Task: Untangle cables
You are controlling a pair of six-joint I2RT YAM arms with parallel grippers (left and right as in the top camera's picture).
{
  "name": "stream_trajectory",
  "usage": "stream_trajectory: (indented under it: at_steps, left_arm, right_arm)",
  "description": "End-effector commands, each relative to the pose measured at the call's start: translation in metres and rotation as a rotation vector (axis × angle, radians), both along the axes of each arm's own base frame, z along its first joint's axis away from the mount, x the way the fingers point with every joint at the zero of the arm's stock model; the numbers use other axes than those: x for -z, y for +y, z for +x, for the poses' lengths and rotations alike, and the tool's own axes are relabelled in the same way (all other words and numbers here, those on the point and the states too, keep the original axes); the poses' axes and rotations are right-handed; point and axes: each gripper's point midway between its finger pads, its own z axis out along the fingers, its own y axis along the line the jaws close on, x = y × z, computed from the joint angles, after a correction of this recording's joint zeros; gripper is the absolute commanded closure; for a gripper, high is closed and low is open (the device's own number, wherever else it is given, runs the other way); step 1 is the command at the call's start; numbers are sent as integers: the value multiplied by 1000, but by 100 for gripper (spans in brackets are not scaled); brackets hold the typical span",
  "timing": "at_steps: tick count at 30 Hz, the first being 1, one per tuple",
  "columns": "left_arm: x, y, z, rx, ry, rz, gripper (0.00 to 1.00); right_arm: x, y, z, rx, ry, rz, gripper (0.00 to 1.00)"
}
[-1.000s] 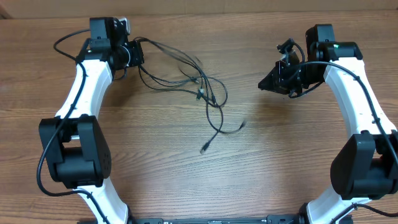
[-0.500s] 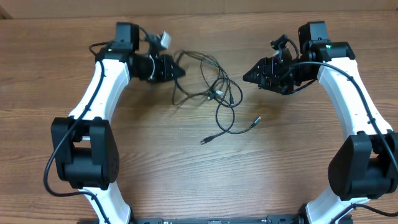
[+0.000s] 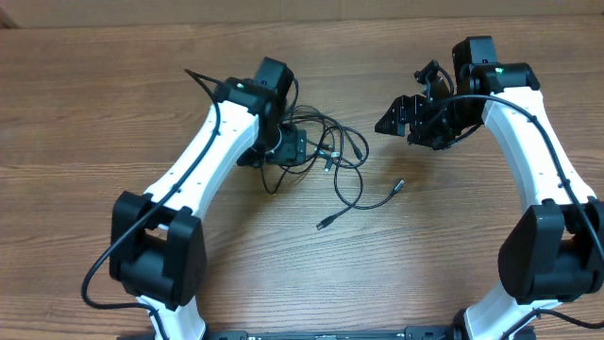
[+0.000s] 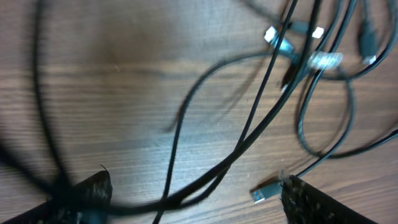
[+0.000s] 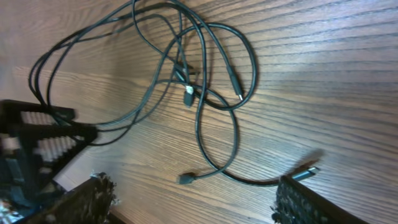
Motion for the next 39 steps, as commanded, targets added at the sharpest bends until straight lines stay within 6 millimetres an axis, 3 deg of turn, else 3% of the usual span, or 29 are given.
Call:
stream_trajectory:
  at_steps: [1, 2, 4, 7, 9, 12, 16, 18, 20, 24, 28, 32, 33, 37, 39]
  left_arm:
    - [-87, 5, 17, -41, -227, -32, 12]
    - [-104, 8, 11, -44, -257, -43, 11]
    - [-105, 18, -2, -62, -226, -9, 11]
    - [-54, 40, -23, -168, -79, 74, 18]
    - [-19, 51, -19, -251, -70, 69, 30]
    - [13, 69, -13, -367, -65, 54, 34]
    - [32, 96, -5, -462, -104, 109, 43]
    - [46, 98, -3, -520, -123, 89, 52]
    - [53, 99, -6, -542, -118, 88, 53]
    - [70, 101, 7, -584, -151, 85, 60]
    - [101, 103, 1, -597, -82, 127, 70]
    - [103, 105, 1, -598, -81, 140, 84]
    - [103, 105, 1, -598, -81, 140, 96]
    - [94, 106, 1, -596, -92, 142, 96]
    - [62, 104, 11, -596, -150, 110, 96]
  right_arm:
    - [-11, -2, 2, -1, -44, -16, 16]
    - [-11, -2, 2, -1, -44, -16, 16]
    - [-11, -2, 2, -1, -44, -15, 16]
    - [-9, -2, 4, -1, -52, -16, 14]
    - [-9, -2, 5, 0, -56, -15, 14]
    - [-10, -2, 6, 0, -64, -15, 14]
    - [-11, -2, 11, 0, -84, -13, 14]
    - [-11, -2, 12, 0, -90, -13, 13]
    - [-11, -2, 12, 0, -89, -14, 13]
    - [-11, -2, 13, 0, -93, -14, 13]
    - [-11, -2, 13, -4, -96, -14, 9]
    - [-11, -2, 12, -19, -106, -17, 9]
    - [-11, -2, 12, -19, -106, -17, 9]
    - [-10, -2, 10, -19, -94, -18, 9]
    - [-10, -2, 9, -25, -95, -20, 9]
